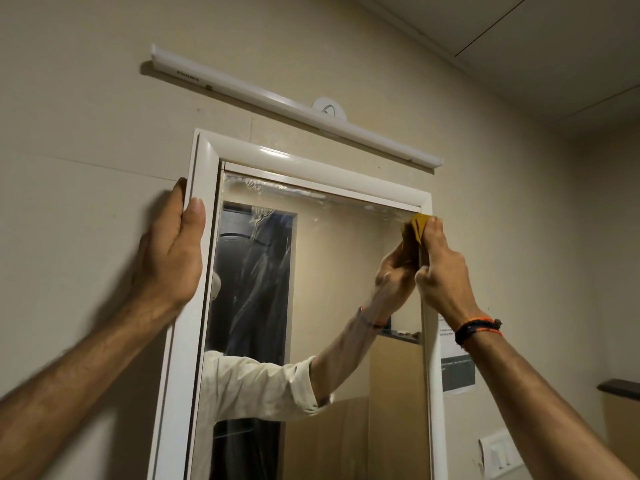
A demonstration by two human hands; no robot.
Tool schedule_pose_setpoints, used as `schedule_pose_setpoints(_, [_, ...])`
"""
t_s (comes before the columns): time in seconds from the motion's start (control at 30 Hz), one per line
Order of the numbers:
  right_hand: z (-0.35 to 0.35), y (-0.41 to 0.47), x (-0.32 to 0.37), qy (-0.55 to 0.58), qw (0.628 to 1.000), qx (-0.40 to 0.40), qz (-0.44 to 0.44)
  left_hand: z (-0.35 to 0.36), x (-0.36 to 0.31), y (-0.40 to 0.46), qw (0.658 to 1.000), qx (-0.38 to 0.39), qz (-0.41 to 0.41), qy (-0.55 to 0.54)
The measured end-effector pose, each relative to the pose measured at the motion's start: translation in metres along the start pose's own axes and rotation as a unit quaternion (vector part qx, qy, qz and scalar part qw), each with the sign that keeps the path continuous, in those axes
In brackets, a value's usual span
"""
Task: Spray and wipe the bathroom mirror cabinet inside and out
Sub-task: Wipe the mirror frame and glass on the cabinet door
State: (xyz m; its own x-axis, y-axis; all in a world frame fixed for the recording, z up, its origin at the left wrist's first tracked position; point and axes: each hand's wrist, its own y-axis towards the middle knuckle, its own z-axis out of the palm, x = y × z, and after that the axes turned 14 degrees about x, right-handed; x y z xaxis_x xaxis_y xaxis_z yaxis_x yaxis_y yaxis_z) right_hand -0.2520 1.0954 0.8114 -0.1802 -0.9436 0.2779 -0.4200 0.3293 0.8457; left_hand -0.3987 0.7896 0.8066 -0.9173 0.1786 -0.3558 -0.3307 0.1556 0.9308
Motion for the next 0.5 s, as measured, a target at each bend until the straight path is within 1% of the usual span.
schedule_pose_setpoints(0.17, [0.002, 0.002, 0.010, 0.025, 0.998, -0.048, -0.035, -0.001, 0.003, 0.000, 1.000, 0.003, 0.003, 0.008])
schedule_pose_setpoints(0.23, [0.007, 0.009, 0.018, 0.013, 0.998, -0.038, -0.045, -0.002, 0.005, 0.000, 1.000, 0.001, 0.006, 0.013])
schedule_pose_setpoints(0.33, [0.016, 0.015, 0.026, -0.016, 0.999, -0.036, -0.024, -0.002, 0.006, 0.000, 1.000, 0.001, 0.010, 0.014])
schedule_pose_setpoints(0.5, [0.021, 0.012, 0.028, -0.010, 0.999, -0.039, -0.017, -0.001, 0.005, 0.000, 1.000, -0.004, 0.011, 0.017])
